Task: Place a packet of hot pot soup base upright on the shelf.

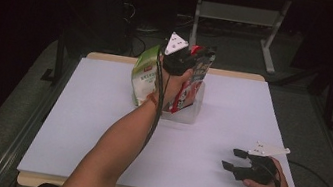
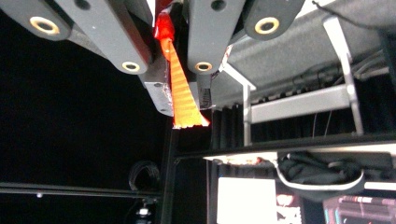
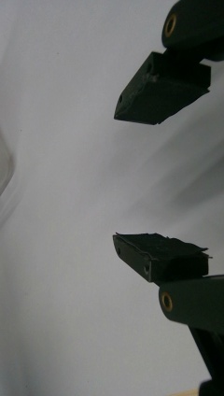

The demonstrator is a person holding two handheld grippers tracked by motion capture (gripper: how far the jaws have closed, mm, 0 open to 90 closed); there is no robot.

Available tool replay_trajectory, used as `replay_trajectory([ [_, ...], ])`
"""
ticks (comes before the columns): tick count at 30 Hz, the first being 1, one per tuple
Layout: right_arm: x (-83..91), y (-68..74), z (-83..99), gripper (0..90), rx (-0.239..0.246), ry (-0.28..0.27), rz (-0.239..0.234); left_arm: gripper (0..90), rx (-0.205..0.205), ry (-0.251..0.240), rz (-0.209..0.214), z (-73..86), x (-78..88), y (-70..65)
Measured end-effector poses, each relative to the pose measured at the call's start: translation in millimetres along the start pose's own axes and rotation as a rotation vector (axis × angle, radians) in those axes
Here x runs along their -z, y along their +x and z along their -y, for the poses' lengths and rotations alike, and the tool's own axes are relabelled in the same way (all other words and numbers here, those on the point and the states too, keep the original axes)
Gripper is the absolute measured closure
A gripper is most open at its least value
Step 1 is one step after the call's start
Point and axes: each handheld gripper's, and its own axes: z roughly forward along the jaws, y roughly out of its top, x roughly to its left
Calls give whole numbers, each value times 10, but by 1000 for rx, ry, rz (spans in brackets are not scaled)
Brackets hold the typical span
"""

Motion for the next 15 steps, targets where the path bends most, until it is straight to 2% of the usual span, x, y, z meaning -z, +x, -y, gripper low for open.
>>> replay_trajectory([
  [2, 5, 2, 0, 330, -1, -4, -2, 882, -10, -17, 33, 67, 37, -8],
  [4, 0, 0, 3, 329, -4, -3, -4, 881, 8, -20, 65, 122, 77, 7],
  [5, -5, -3, 4, 329, -4, -1, -3, 879, 1, -18, 64, 134, 104, 10],
  [7, -14, 6, 0, 329, -2, 4, -3, 876, 24, -22, 77, 136, 168, 35],
  [10, -14, 22, -7, 329, 8, 6, -1, 873, 17, -3, 90, 119, 265, 73],
  [13, -12, 19, -6, 329, 8, 8, 0, 860, 8, 61, 35, 119, 316, 126],
  [15, -21, 15, -3, 328, 0, 13, 1, 829, 25, 83, 2, 96, 333, 186],
])
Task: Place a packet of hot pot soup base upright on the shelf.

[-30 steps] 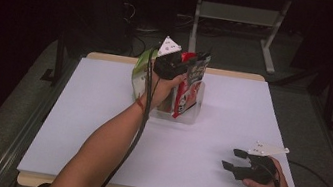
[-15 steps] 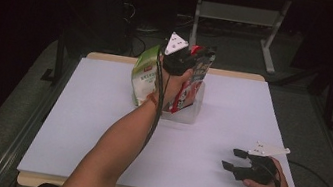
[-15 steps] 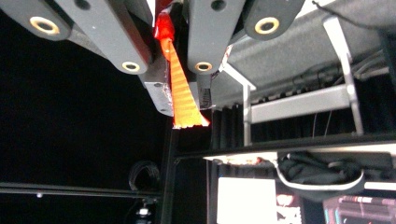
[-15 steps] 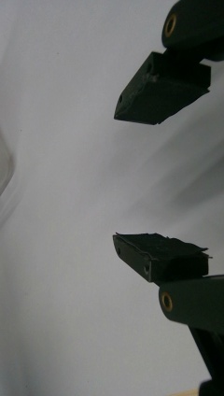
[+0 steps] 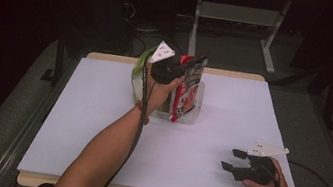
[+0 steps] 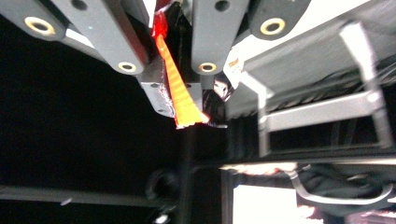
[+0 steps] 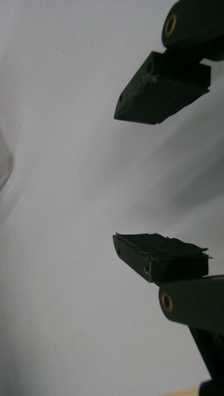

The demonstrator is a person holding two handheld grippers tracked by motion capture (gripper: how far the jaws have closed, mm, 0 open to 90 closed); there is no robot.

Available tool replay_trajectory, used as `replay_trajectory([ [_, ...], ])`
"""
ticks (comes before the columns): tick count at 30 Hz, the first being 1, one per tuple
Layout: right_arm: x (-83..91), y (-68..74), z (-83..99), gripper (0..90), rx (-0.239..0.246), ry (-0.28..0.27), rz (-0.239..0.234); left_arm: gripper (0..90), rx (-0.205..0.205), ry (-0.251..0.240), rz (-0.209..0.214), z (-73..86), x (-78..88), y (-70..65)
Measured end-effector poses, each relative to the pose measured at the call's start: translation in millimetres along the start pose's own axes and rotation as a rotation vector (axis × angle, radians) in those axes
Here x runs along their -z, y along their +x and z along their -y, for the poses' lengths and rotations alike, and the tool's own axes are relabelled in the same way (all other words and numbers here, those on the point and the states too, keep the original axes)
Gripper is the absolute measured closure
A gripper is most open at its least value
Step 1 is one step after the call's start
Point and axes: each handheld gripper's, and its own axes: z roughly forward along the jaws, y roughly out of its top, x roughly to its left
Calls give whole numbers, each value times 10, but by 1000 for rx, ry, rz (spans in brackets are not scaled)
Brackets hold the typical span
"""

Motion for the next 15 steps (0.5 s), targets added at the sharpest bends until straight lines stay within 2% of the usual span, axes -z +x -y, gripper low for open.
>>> replay_trajectory([
  [1, -4, 1, -1, 328, -1, 2, 1, 804, 10, 20, 2, -11, -6, 29],
  [4, -10, 19, -13, 325, 11, 3, -3, 724, -22, 83, -24, -43, -45, 33],
  [6, -15, 25, -17, 324, 16, 7, -3, 635, -35, 119, -44, -62, -73, 13],
  [8, -21, 22, -17, 323, 12, 8, -6, 576, -15, 144, -49, -72, -101, 10],
  [9, -23, 20, -15, 322, 13, 10, -5, 520, -27, 166, -65, -81, -113, 3],
  [10, -22, 18, -14, 320, 15, 11, -5, 509, -44, 184, -94, -87, -125, -14],
  [11, -20, 18, -13, 318, 15, 10, -5, 487, -51, 199, -106, -88, -139, -20],
  [13, -13, 17, -12, 317, 17, 7, -4, 418, -39, 233, -124, -91, -173, -19],
  [15, -8, 16, -13, 316, 18, 9, 2, 415, -40, 273, -142, -77, -213, -18],
])
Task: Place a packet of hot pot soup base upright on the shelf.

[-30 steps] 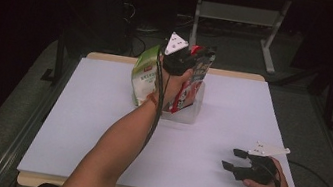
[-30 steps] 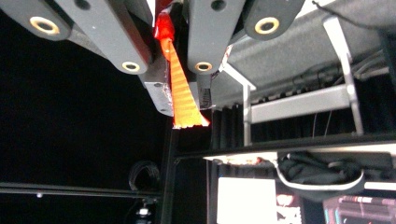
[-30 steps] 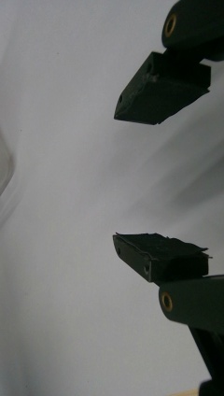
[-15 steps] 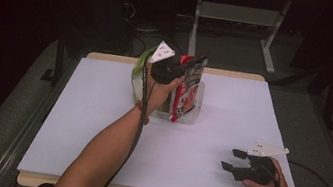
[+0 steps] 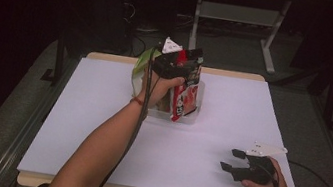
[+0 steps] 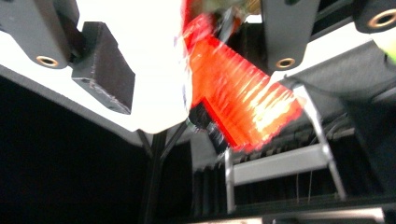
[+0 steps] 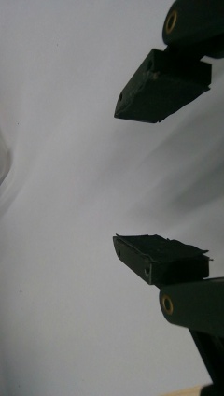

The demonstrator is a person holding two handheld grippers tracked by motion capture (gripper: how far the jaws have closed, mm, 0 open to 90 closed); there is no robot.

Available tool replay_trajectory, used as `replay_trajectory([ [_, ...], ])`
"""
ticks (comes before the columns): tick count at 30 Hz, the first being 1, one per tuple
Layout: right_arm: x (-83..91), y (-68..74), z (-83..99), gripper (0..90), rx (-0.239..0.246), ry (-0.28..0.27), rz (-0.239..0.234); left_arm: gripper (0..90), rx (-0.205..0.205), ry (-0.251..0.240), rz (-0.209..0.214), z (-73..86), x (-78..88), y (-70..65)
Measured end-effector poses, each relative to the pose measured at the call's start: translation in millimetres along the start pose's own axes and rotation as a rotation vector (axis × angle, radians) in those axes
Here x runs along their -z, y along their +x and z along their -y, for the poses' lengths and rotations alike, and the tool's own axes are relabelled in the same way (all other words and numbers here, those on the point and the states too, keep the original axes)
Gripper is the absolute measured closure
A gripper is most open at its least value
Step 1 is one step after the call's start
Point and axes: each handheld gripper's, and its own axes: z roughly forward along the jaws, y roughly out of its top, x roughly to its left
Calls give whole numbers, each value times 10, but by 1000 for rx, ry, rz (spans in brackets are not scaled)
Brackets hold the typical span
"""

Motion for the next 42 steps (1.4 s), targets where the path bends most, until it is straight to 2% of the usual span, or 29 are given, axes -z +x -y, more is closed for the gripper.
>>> replay_trajectory([
  [1, 0, -1, 0, 315, 0, 0, 1, 443, -16, 24, -14, 6, -22, -4],
  [3, -7, 0, 2, 311, -2, 9, 3, 486, -12, 85, -21, 30, -73, -1],
  [5, -14, 1, 4, 309, -4, 16, -3, 521, -17, 92, -19, 34, -82, -7],
  [6, -18, 3, 4, 309, -2, 16, -6, 551, -31, 101, -19, 31, -81, -10],
  [7, -21, 5, 4, 308, 0, 17, -7, 618, -48, 108, -27, 26, -76, -12],
  [8, -22, 5, 4, 308, -1, 18, -9, 686, -45, 109, -33, 24, -73, -11],
  [11, -29, 2, 5, 309, 1, 20, -13, 742, -45, 114, -42, 15, -71, -22],
  [13, -32, 3, 7, 309, 0, 25, -15, 775, -28, 64, -30, 25, -50, -44],
  [17, -26, 8, 5, 310, 2, 23, -14, 798, -43, -28, -23, 40, -50, -158],
  [21, -22, 10, 5, 313, 5, 19, -14, 800, -43, -196, -52, 82, -34, -199],
  [22, -19, 12, 4, 313, 6, 19, -14, 801, -35, -230, -32, 103, -35, -188],
  [25, -14, 18, 3, 312, 10, 18, -19, 800, -13, -290, -25, 198, -38, -186],
  [27, -15, 12, 6, 312, 5, 16, -19, 795, -4, -319, -29, 264, -21, -193],
  [30, -20, 14, 5, 312, 6, 17, -19, 792, -43, -364, -15, 354, 11, -222],
  [34, -23, 32, -5, 312, 15, 14, -24, 786, -54, -379, 30, 429, 28, -239],
  [36, -32, 32, -6, 311, 14, 16, -25, 781, -73, -381, 59, 452, 38, -245],
  [38, -32, 36, -4, 312, 16, 19, -26, 779, -63, -374, 63, 510, 38, -225],
  [40, -26, 39, -3, 313, 13, 18, -25, 777, -72, -337, 41, 596, 6, -212],
  [42, -26, 35, -1, 312, 13, 16, -24, 775, -36, -355, 55, 670, 16, -164],
])
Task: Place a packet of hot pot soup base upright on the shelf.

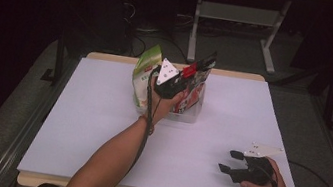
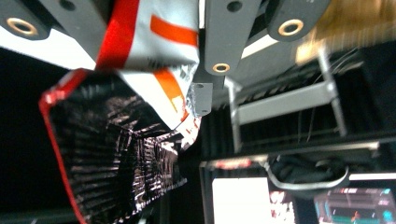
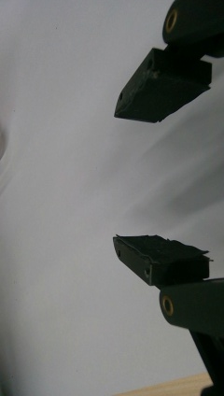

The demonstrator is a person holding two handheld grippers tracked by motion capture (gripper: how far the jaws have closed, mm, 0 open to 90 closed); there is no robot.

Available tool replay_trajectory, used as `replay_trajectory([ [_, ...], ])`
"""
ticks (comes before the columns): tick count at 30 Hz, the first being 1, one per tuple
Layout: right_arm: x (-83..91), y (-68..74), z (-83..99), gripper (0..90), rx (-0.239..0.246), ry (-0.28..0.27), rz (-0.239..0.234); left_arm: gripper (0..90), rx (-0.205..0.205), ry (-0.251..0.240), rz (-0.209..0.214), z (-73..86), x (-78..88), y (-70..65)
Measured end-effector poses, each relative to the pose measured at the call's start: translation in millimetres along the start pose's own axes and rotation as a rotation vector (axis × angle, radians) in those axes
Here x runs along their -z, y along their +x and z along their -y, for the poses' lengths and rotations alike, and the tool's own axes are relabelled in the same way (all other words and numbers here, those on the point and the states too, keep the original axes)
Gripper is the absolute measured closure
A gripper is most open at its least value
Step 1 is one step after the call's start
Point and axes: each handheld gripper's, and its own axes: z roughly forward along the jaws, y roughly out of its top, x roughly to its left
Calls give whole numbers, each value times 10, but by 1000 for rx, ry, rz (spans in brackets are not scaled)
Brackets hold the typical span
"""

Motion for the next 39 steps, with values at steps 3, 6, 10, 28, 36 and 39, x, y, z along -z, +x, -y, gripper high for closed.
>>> replay_trajectory([
  [3, -3, -5, 2, 311, -3, 1, -1, 764, -33, 19, 3, -26, 9, -31],
  [6, -7, -7, -3, 311, 3, 1, 0, 756, -37, 27, 5, -28, 17, -39],
  [10, 1, -9, 0, 311, -2, 1, 3, 746, -54, 40, 6, -37, 24, -38],
  [28, -3, -19, 5, 311, -2, 4, 10, 690, -90, 119, 31, -100, 44, -35],
  [36, -5, -15, 3, 312, 2, 6, 14, 667, -115, 161, 32, -139, 86, -53],
  [39, -6, -13, 2, 313, 3, 7, 15, 660, -129, 176, 33, -157, 101, -61],
])
